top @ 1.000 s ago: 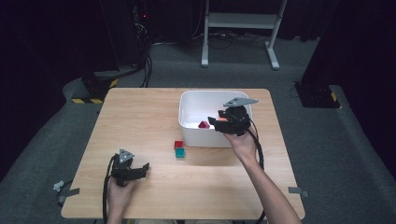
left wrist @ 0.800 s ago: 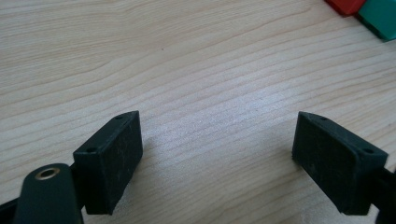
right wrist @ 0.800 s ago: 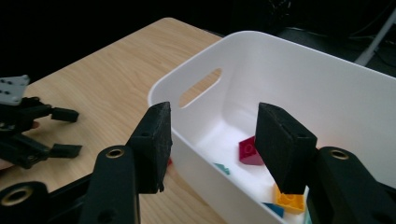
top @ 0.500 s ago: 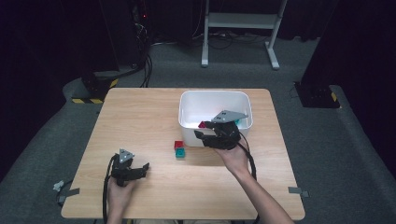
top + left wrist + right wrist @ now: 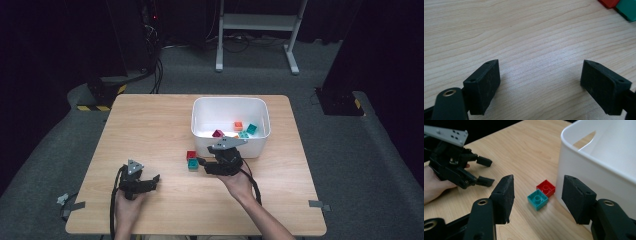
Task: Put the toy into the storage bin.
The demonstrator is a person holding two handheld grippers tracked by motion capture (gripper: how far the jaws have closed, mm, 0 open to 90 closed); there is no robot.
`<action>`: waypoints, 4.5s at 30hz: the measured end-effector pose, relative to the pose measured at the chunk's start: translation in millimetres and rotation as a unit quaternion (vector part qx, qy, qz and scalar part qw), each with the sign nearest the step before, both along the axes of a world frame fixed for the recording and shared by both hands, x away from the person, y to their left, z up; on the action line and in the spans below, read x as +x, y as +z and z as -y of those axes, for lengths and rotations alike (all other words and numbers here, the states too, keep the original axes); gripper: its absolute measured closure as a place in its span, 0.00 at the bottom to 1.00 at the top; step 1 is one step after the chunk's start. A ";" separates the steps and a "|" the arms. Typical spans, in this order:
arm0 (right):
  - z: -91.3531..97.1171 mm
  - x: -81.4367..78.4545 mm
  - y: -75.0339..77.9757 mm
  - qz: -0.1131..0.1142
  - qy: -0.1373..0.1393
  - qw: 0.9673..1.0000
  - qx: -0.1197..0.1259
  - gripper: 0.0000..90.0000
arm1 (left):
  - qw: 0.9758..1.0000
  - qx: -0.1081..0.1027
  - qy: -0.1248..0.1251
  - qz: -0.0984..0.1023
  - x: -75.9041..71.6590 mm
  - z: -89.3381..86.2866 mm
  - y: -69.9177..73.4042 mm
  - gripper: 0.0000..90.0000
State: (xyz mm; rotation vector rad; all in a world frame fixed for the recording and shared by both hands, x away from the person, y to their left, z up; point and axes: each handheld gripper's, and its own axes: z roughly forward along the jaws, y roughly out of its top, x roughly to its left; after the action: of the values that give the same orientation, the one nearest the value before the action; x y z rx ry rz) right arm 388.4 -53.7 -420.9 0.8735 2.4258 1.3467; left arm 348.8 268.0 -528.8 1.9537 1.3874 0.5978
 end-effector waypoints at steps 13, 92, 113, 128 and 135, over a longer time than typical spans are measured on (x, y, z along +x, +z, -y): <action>-26.5 3.6 -57.6 -0.026 -0.012 0.999 -0.034 0.41 | 1.000 0.000 0.000 0.000 0.0 0.0 0.0 0.18; -26.4 9.2 -57.8 -0.023 -0.021 0.998 -0.058 0.52 | 1.000 0.000 0.000 0.001 -0.2 0.1 -0.1 0.18; 17.2 -0.7 18.0 0.005 0.007 0.999 -0.036 0.52 | 1.000 0.000 0.000 0.001 -0.1 0.2 -0.1 0.18; 49.9 12.8 64.4 0.026 -0.029 0.999 -0.009 0.52 | 1.000 0.000 0.000 0.001 0.0 0.2 -0.1 0.18; 54.5 32.1 70.0 0.015 -0.052 0.998 -0.018 0.52 | 1.000 0.000 0.000 0.001 0.0 0.2 -0.1 0.18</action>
State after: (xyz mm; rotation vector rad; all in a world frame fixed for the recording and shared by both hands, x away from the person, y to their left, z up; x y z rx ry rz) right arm 420.5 -108.2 -350.8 0.9489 2.3397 1.2663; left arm 348.9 267.8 -528.9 1.9530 1.3869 0.5996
